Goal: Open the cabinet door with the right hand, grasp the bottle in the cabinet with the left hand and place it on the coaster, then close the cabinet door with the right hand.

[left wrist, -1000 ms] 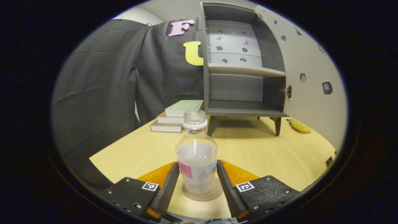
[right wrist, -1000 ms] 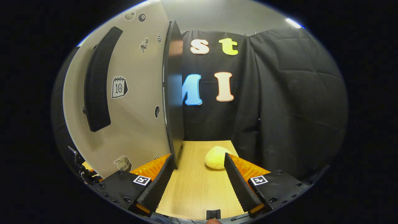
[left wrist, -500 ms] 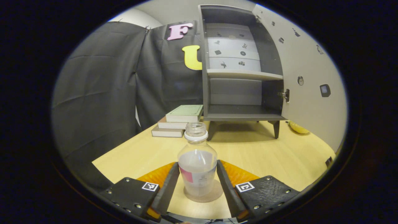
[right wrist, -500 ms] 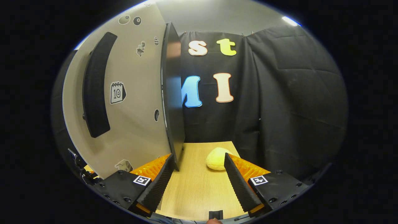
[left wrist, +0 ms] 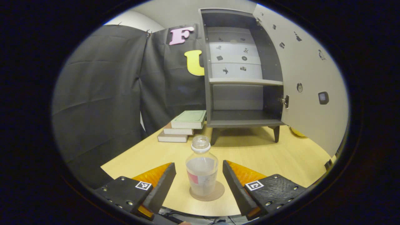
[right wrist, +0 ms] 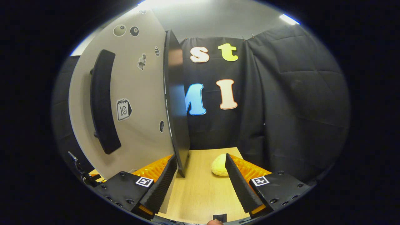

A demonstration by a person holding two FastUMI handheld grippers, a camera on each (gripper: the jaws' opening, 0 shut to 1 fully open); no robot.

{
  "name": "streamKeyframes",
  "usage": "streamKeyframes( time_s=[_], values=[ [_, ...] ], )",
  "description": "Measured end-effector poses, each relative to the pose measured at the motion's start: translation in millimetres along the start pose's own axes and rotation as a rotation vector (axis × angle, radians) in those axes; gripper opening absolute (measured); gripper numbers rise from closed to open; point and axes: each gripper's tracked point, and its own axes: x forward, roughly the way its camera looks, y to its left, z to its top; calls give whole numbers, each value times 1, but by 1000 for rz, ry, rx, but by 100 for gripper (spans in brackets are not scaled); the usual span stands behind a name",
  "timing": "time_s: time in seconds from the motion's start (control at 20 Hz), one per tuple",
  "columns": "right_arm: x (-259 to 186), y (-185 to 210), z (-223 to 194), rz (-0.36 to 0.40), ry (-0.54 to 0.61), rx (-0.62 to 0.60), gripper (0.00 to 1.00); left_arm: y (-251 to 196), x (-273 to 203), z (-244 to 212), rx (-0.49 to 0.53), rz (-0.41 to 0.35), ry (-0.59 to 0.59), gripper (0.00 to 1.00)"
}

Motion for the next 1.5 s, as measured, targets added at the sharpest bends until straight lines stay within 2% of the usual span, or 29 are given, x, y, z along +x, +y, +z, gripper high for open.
streamKeyframes(
  time_s=[0.1, 0.15, 0.2, 0.25, 0.35, 0.55, 0.6, 0.65, 0.75, 0.95, 1.0, 1.05, 1.5],
  values=[
    [-3, 8, 16, 31, -28, 13, 98, 4, -15, 23, 5, 10, -38, 89],
    [-6, 15, 26, 56, -47, 23, 98, 5, -19, 35, 7, 10, -58, 96],
    [-8, 22, 35, 82, -67, 30, 98, 4, -21, 48, 10, 7, -74, 90],
    [-10, 29, 45, 105, -86, 30, 93, 6, -22, 60, 11, 6, -87, 89],
    [-13, 43, 57, 139, -113, 15, 95, 9, -18, 80, 6, 3, -113, 89],
    [-15, 52, 60, 118, -136, -64, 97, 17, -9, 112, -25, -12, -167, 89],
    [-14, 57, 62, 117, -139, -76, 97, 21, -6, 118, -28, -21, -176, 93],
    [-14, 64, 62, 120, -138, -86, 96, 24, -4, 123, -27, -30, -184, 89],
    [-12, 82, 61, 133, -136, -99, 96, 32, 3, 136, -16, -52, -217, 89],
    [-9, 115, 60, 139, -132, -108, 97, 59, 20, 141, -10, -68, -213, 89],
    [-7, 121, 60, 137, -132, -113, 97, 65, 22, 142, -18, -72, -214, 93],
    [-5, 128, 61, 136, -130, -116, 96, 70, 24, 144, -25, -75, -218, 90],
    [13, 191, 59, 165, -126, -125, 97, 124, 26, 154, -30, -74, -260, 92]
  ],
)
